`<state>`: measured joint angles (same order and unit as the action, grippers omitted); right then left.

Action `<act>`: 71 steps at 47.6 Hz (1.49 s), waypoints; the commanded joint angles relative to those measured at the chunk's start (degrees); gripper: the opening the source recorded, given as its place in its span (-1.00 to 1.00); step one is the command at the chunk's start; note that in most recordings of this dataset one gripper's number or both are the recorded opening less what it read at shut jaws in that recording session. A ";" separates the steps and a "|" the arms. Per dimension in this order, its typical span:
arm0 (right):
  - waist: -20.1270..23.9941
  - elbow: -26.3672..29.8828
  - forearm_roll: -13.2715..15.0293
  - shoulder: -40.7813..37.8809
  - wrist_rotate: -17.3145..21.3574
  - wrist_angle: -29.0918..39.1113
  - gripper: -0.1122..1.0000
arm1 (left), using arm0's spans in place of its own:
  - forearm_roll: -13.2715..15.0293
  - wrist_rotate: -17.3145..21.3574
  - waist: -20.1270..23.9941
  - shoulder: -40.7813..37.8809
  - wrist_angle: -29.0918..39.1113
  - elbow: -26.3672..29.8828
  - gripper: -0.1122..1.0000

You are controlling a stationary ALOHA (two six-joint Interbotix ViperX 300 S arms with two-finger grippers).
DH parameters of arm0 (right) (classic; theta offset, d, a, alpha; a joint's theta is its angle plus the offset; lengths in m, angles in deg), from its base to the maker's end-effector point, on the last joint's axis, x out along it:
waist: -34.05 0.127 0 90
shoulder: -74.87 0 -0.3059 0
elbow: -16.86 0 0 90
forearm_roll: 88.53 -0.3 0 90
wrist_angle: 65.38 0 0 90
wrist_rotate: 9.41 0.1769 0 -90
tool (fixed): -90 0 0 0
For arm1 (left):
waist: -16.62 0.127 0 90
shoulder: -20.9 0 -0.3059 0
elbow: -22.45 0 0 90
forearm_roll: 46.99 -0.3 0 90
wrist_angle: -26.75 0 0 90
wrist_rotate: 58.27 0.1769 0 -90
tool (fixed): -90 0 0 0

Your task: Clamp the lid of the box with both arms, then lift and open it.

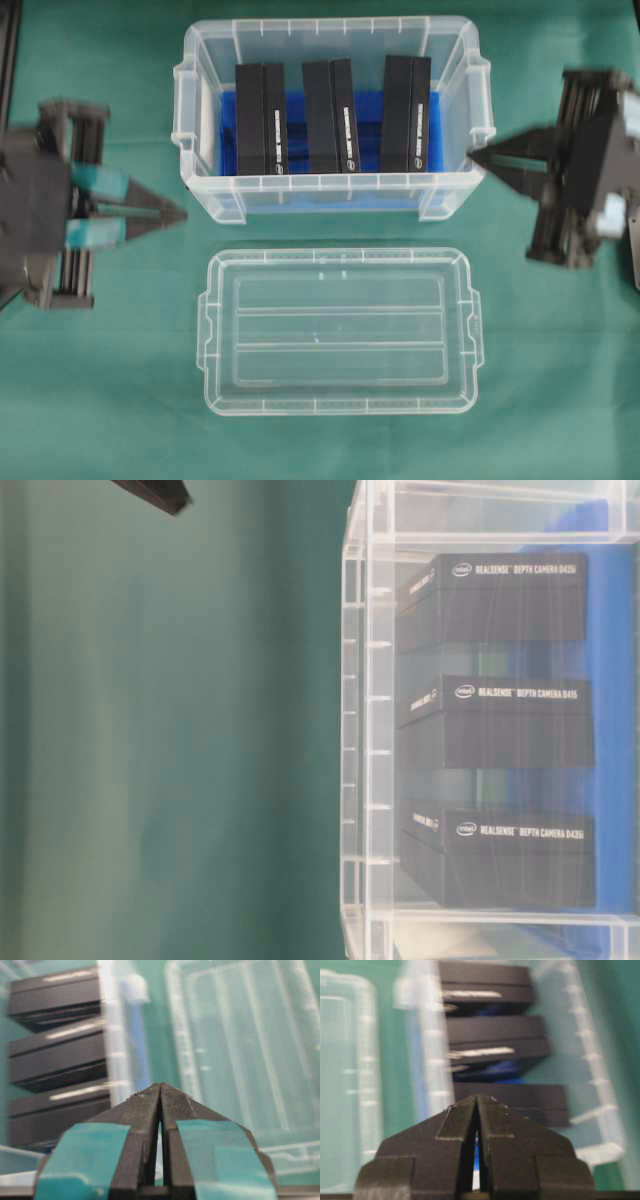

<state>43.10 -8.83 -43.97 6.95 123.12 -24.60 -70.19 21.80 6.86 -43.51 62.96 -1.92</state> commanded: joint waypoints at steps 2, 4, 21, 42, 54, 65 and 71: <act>-3.78 -1.32 0.35 0.62 -0.62 -4.66 -0.80 | -0.35 0.97 4.04 2.37 -3.34 -1.49 -0.81; -5.01 -2.46 0.44 0.62 -0.70 -6.59 -0.80 | -0.26 1.14 5.45 3.08 -4.92 -2.55 -0.81; -17.75 -11.78 0.62 1.23 -0.79 -25.49 -0.80 | 0.88 0.79 13.36 6.33 -20.21 -13.80 -0.81; -23.47 -15.38 0.70 2.20 -0.88 -34.45 -0.80 | 1.05 0.70 17.31 5.71 -24.87 -16.44 -0.81; -23.55 -15.64 0.70 3.43 -0.88 -34.45 -0.80 | 1.05 0.70 17.49 5.71 -24.96 -16.79 -0.81; -23.55 -16.08 0.35 5.36 -0.44 -35.77 -0.80 | 1.14 0.70 17.31 6.50 -25.31 -16.96 -0.81; -23.55 -16.44 0.26 6.94 -0.26 -36.74 -0.80 | 1.49 0.62 16.44 7.38 -25.31 -17.23 -0.81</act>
<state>19.72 -25.79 -43.45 12.84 122.68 -60.55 -69.05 22.59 24.00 -36.65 38.17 -19.68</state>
